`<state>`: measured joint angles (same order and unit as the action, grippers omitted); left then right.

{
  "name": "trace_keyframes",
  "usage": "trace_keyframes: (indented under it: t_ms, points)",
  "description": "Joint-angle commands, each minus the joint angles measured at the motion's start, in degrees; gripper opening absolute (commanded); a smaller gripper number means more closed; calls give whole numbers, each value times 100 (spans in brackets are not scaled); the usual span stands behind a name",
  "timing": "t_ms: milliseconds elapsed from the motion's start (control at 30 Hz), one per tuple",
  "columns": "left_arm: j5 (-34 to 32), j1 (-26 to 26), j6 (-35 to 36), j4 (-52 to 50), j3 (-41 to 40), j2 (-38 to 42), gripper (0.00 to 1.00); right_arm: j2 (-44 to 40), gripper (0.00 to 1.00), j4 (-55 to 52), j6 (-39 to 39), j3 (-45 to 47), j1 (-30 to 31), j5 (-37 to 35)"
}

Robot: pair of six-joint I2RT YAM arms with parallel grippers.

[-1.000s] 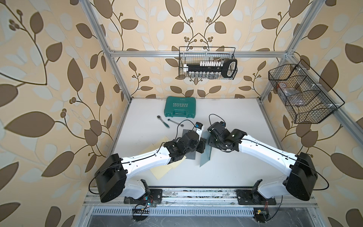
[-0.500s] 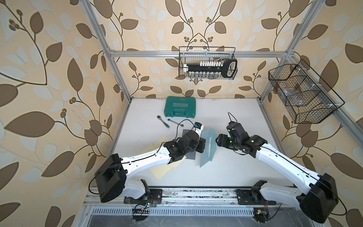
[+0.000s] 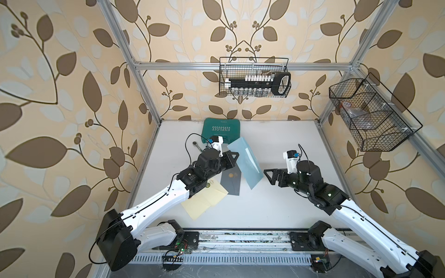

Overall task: Open the envelope
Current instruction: Open the envelope flap on the envelope, then place the envelope at the center of the board.

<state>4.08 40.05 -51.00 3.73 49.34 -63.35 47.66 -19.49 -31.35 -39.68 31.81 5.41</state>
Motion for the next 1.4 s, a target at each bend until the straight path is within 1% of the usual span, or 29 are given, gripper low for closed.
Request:
trace_keyframes:
  t_ms: [0, 33, 133, 200, 267, 333, 433, 533, 600, 667, 700, 833, 933, 1100, 1233, 1367]
  points:
    - [103, -31, -305, 463, -21, 269, 0, -43, 96, 722, 243, -3, 15, 1078]
    - [141, -32, -305, 494, -6, 301, 0, -41, 94, 883, 211, 21, 10, 1242]
    - [264, -37, -279, 489, 49, 339, 0, 45, 93, 895, 153, -71, 11, 1289]
    - [325, -39, -279, 559, 33, 342, 0, 138, 87, 867, 203, -154, -6, 1419]
    - [397, -41, -292, 665, 23, 333, 0, 291, 80, 734, 212, -273, -102, 1569]
    - [489, -41, -270, 755, 19, 315, 0, 428, 77, 853, 74, -244, -315, 1975]
    - [588, -41, -278, 839, 7, 287, 0, 558, 75, 1394, -254, -30, -750, 2818]
    - [606, -40, -261, 846, -7, 297, 0, 579, 72, 1764, -544, 123, -1115, 3352]
    - [585, -41, -261, 849, -30, 304, 0, 568, 66, 1900, -628, 151, -1223, 3586]
    - [584, -36, -270, 856, -39, 306, 0, 578, 55, 2037, -730, 196, -1272, 3743]
    - [601, -46, -278, 866, -39, 297, 0, 577, 52, 2113, -813, 219, -1326, 3802]
    - [640, -41, -279, 889, -38, 297, 0, 646, 49, 2376, -1031, 300, -1428, 3983]
    - [636, -41, -279, 896, -63, 330, 0, 731, 42, 2599, -1175, 334, -1473, 4186]
    - [606, -43, -272, 883, -78, 410, 0, 780, 40, 2739, -1289, 445, -1617, 4244]
    - [601, -49, -270, 873, -91, 429, 0, 837, 39, 3117, -1455, 527, -1640, 4587]
    - [648, -41, -295, 935, -91, 420, 0, 886, 31, 3393, -1530, 646, -1699, 4850]
